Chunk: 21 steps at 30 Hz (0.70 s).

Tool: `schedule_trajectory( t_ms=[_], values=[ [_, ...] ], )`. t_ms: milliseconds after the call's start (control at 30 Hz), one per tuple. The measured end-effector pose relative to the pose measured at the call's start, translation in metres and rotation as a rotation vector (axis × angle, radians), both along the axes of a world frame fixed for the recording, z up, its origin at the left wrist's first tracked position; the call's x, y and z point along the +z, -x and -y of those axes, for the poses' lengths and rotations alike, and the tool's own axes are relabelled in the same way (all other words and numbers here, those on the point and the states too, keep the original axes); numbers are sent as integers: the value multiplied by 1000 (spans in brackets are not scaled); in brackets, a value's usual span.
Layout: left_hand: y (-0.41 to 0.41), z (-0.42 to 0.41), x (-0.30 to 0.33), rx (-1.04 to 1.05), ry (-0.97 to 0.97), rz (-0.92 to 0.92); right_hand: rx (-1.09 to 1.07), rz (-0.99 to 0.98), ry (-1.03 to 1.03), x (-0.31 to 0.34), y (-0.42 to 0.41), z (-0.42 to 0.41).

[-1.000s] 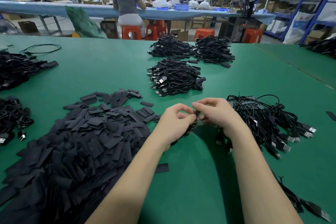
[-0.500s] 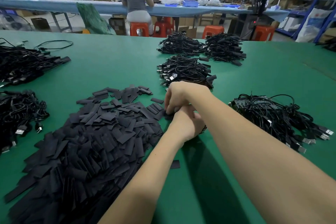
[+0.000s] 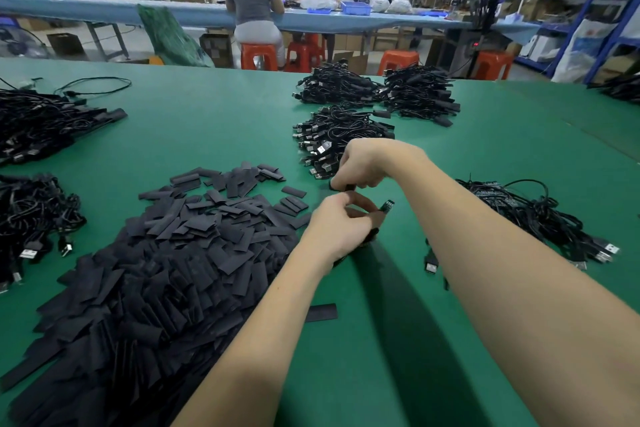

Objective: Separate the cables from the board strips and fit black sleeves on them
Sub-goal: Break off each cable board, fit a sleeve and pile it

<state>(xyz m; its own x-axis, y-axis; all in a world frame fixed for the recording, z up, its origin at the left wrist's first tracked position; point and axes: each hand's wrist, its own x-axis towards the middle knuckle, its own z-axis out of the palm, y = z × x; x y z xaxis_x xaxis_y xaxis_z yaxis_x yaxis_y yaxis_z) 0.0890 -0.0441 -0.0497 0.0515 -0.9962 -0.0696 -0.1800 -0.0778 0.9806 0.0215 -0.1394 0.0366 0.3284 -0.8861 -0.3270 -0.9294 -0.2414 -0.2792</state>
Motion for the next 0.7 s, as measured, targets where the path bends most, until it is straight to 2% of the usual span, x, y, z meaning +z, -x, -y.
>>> schedule_trajectory(
  t_ms=[133, 267, 367, 467, 700],
  values=[
    [-10, 2, 2, 57, -34, -20, -204, 349, 45, -20, 43, 2],
    [-20, 3, 3, 98, -6, -27, -425, 1033, -143, -45, 75, -22],
    [-25, 3, 4, 86, -16, -79, -503, 1406, -228, -57, 85, -41],
    [-29, 1, 6, 67, -38, -159, -451, 1583, -233, -71, 87, -57],
    [-32, 0, 9, -20, -78, -233, -439, 1744, -247, -84, 85, -66]
  ],
)
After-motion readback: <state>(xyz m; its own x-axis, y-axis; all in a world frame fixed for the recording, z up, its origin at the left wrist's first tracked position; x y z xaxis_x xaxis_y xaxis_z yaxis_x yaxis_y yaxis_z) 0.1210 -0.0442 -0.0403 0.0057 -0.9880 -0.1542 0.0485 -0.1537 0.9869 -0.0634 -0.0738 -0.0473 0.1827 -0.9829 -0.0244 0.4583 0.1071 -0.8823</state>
